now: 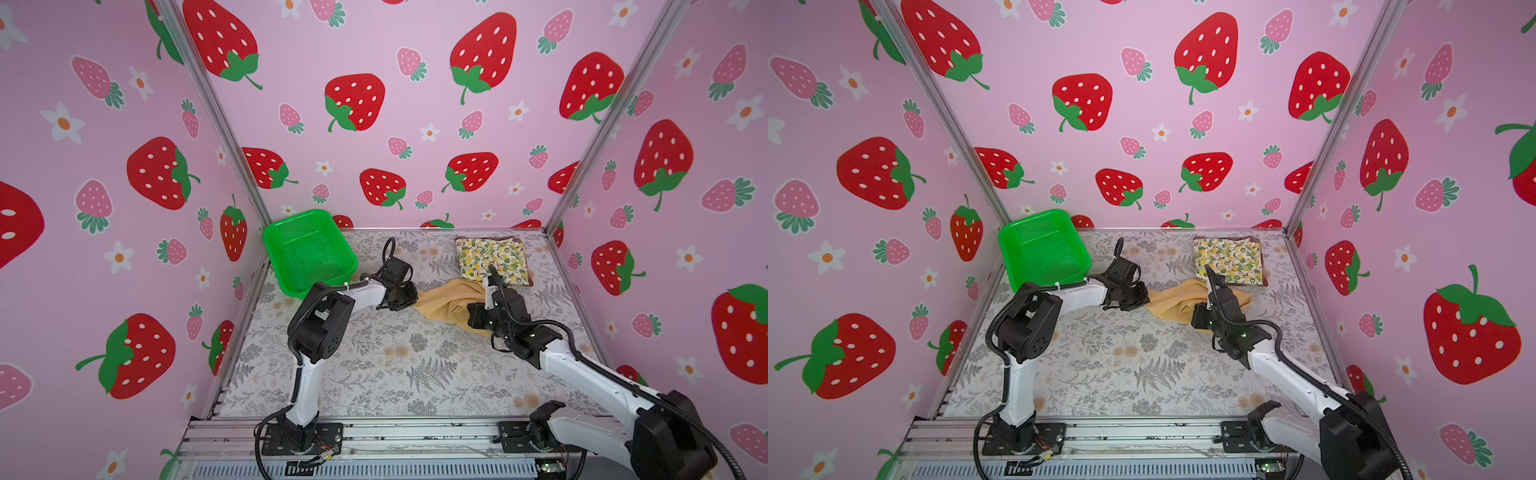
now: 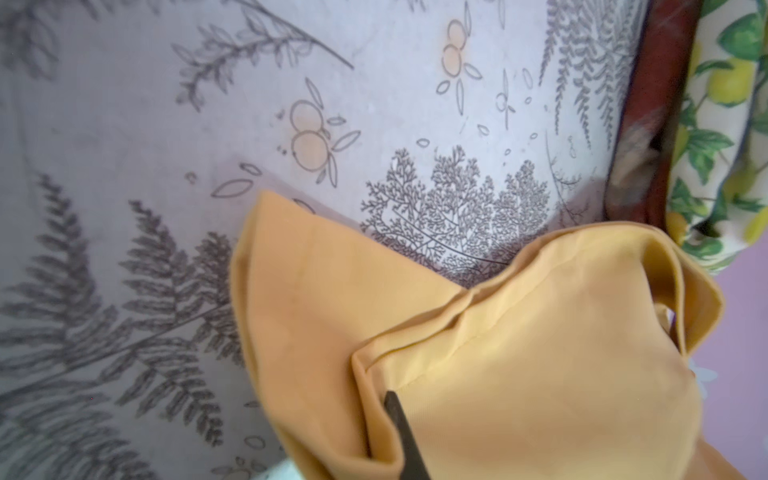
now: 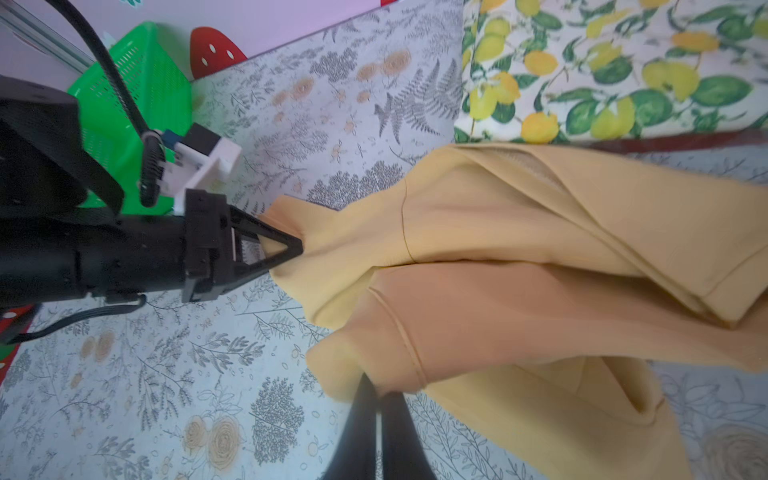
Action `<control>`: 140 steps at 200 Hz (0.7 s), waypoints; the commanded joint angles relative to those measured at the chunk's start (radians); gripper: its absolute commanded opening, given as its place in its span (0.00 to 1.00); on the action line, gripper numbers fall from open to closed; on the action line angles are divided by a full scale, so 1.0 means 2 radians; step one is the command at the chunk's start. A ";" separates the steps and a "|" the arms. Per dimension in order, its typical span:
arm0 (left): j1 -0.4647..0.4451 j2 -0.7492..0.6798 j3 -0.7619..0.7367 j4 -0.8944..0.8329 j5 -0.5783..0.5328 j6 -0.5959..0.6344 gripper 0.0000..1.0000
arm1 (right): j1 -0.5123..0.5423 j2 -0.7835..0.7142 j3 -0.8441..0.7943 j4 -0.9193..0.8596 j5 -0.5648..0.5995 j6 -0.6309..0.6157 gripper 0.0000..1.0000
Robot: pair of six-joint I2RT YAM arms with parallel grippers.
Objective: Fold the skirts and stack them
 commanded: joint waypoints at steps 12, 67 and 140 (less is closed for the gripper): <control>0.005 -0.033 0.004 -0.031 -0.017 0.004 0.00 | -0.006 -0.020 0.050 -0.076 0.036 -0.039 0.08; 0.036 -0.187 -0.059 -0.070 -0.019 0.026 0.00 | -0.016 -0.028 0.106 -0.119 0.051 -0.075 0.08; 0.048 -0.443 -0.164 -0.159 -0.039 0.035 0.00 | -0.045 -0.041 0.116 -0.125 0.032 -0.087 0.08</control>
